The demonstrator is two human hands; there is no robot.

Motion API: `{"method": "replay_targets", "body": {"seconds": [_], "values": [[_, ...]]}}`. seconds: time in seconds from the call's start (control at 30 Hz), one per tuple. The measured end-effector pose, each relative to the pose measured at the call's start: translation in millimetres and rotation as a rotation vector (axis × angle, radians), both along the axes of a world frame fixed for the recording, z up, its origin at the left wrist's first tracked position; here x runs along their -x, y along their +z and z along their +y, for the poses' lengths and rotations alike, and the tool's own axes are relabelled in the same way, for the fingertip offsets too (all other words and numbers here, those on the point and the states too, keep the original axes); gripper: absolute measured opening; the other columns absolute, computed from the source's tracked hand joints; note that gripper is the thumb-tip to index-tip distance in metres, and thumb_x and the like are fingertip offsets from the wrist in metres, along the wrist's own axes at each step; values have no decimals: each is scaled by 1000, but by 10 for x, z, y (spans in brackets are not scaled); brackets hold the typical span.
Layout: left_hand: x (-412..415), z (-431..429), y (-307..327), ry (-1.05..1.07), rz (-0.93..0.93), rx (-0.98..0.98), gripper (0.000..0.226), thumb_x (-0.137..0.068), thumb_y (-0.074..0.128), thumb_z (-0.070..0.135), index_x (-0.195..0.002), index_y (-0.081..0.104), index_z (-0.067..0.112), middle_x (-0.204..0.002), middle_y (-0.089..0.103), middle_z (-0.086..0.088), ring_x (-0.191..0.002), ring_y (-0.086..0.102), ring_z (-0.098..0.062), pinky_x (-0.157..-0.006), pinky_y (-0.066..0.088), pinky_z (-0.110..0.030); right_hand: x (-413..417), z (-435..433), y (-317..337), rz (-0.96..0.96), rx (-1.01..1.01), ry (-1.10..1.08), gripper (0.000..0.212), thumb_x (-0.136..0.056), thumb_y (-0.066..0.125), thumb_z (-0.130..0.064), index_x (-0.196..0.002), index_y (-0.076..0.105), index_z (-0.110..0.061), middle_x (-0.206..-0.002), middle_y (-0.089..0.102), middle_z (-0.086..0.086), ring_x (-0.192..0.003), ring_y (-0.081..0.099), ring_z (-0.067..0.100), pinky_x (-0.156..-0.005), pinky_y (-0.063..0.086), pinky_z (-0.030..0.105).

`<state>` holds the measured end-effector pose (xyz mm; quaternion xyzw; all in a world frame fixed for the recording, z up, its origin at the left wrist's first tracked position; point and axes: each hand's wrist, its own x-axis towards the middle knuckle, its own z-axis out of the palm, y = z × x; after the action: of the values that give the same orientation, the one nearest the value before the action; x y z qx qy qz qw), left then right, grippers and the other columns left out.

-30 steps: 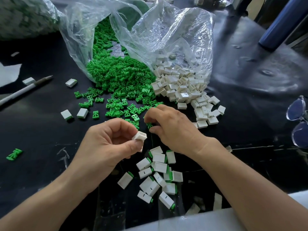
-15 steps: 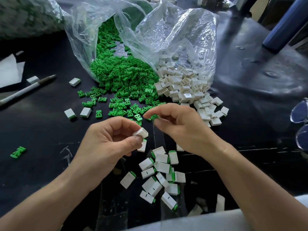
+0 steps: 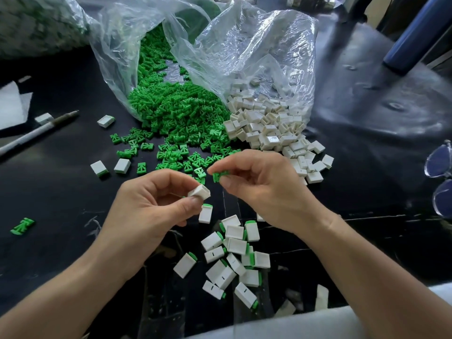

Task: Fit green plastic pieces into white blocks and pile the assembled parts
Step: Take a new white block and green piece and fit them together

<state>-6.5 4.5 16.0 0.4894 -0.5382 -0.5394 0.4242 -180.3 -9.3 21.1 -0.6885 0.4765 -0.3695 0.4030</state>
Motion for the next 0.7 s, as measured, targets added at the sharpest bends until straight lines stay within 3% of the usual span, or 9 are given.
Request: {"method": "replay_targets", "body": {"seconds": [0.17,0.43,0.57,0.7], "values": [[2,5,11,-1,-1,8,26,-49,72,28,-73,71,19,-67,70,-4,-58,64,-11,-49,49,-15,-22,3,6,-11,-35,40,25,-81,66,-5,-78,60,-28,-72,62,-4,-67,61,15,-69,55,31],[8,3,15,12,-4,16,25,-50,72,22,-74,70,16,-64,69,-4,-55,61,-10,-49,49,-15,-18,5,-35,-14,-33,68,9,-82,65,-3,-85,68,-11,-74,66,-1,-69,64,16,-71,56,34],[6,4,13,2,-8,20,26,-49,72,23,-74,71,16,-65,69,-5,-55,62,-11,-50,49,-15,-25,11,-52,2,-21,88,10,-81,65,-3,-84,69,-12,-73,64,-7,-69,64,11,-69,54,27],[3,5,16,-9,1,20,26,-48,72,27,-73,72,18,-65,69,-6,-56,63,-13,-50,50,-16,-21,3,-56,0,-43,61,11,-83,65,-6,-86,67,-16,-74,67,1,-66,64,11,-67,54,26]]}}
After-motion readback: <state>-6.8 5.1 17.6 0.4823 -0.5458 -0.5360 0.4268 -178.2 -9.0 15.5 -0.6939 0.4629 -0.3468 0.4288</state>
